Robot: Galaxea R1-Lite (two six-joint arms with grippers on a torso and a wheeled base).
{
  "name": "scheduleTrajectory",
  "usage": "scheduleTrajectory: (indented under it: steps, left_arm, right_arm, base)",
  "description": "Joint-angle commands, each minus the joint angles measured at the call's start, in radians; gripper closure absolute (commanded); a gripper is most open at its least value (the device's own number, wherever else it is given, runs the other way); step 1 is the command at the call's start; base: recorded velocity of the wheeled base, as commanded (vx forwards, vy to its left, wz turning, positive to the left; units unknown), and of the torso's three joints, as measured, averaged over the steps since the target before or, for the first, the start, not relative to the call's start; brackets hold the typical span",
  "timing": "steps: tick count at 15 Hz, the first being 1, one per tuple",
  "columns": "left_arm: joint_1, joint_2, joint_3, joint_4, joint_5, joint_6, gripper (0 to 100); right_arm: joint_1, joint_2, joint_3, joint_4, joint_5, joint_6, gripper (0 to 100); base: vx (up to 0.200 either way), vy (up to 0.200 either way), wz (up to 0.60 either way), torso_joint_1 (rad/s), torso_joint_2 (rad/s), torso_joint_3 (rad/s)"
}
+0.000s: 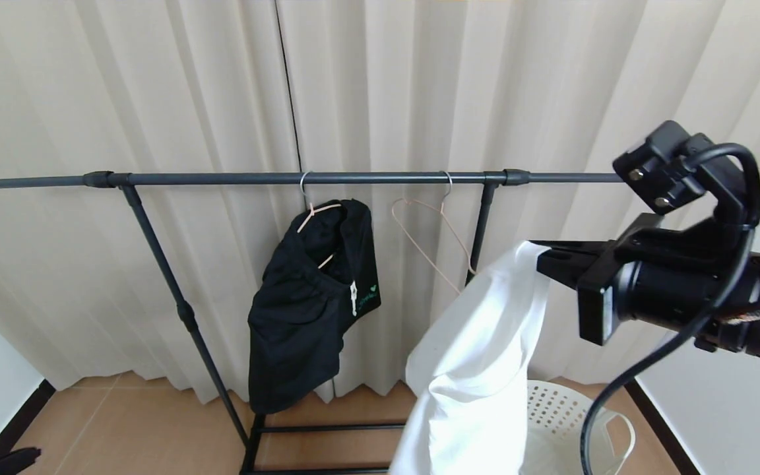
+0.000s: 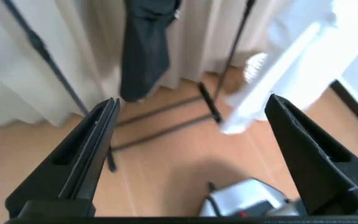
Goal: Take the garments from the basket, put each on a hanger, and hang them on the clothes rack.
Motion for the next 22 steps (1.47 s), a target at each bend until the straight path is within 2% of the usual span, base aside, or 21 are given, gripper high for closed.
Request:
scheduleTrajectory:
  steps: [1,3,4,6,7,9,12,15,17,18,19,22]
  left_arm:
    - [-0.224,0.407,-0.204,-0.017,-0.009,-0.165,0]
    - [-0.316,0.539,-0.259,-0.031,-0.003,-0.181,0]
    - [-0.382,0.621,-0.288,-0.074,-0.003,-0.182,0]
    - [-0.457,0.725,-0.322,-0.154,0.005,-0.195,0]
    - [-0.511,0.811,-0.359,-0.195,0.034,-0.196,0]
    - [-0.584,0.906,-0.414,-0.209,0.083,-0.211,0]
    - [-0.664,1.021,-0.508,-0.221,0.108,-0.276,0]
    - [-0.681,1.102,-0.569,-0.221,0.109,-0.316,0]
    - [-0.684,1.144,-0.615,-0.221,0.159,-0.368,0]
    - [-0.684,1.145,-0.617,-0.221,0.16,-0.369,0]
    - [-0.684,1.182,-0.652,-0.221,0.231,-0.422,0]
    - [-0.661,1.208,-0.663,-0.234,0.26,-0.468,0]
  right_arm:
    - [0.004,0.12,-0.083,0.0,-0.003,0.001,100]
    - [0.006,0.178,-0.14,0.0,0.002,0.003,100]
    - [0.012,0.212,-0.171,-0.001,-0.001,0.003,100]
    - [0.036,0.249,-0.201,-0.001,-0.007,0.015,100]
    - [0.055,0.272,-0.218,0.0,-0.024,0.04,100]
    - [0.088,0.295,-0.232,0.0,-0.058,0.047,100]
    - [0.125,0.297,-0.237,0.0,-0.067,0.052,100]
    - [0.159,0.298,-0.241,0.002,-0.113,0.063,100]
    - [0.167,0.293,-0.234,0.002,-0.124,0.066,100]
    - [0.167,0.293,-0.234,0.002,-0.122,0.066,100]
    - [0.17,0.283,-0.221,0.002,-0.122,0.067,100]
    - [0.191,0.257,-0.197,0.002,-0.124,0.075,100]
  base:
    - [0.0,0.0,0.0,0.0,0.0,0.0]
    - [0.0,0.0,0.0,0.0,0.0,0.0]
    - [0.0,0.0,0.0,0.0,0.0,0.0]
    - [0.0,0.0,0.0,0.0,0.0,0.0]
    - [0.0,0.0,0.0,0.0,0.0,0.0]
    - [0.0,0.0,0.0,0.0,0.0,0.0]
    - [0.0,0.0,0.0,0.0,0.0,0.0]
    - [0.0,0.0,0.0,0.0,0.0,0.0]
    - [0.0,0.0,0.0,0.0,0.0,0.0]
    - [0.0,0.0,0.0,0.0,0.0,0.0]
    - [0.0,0.0,0.0,0.0,0.0,0.0]
    - [0.0,0.0,0.0,0.0,0.0,0.0]
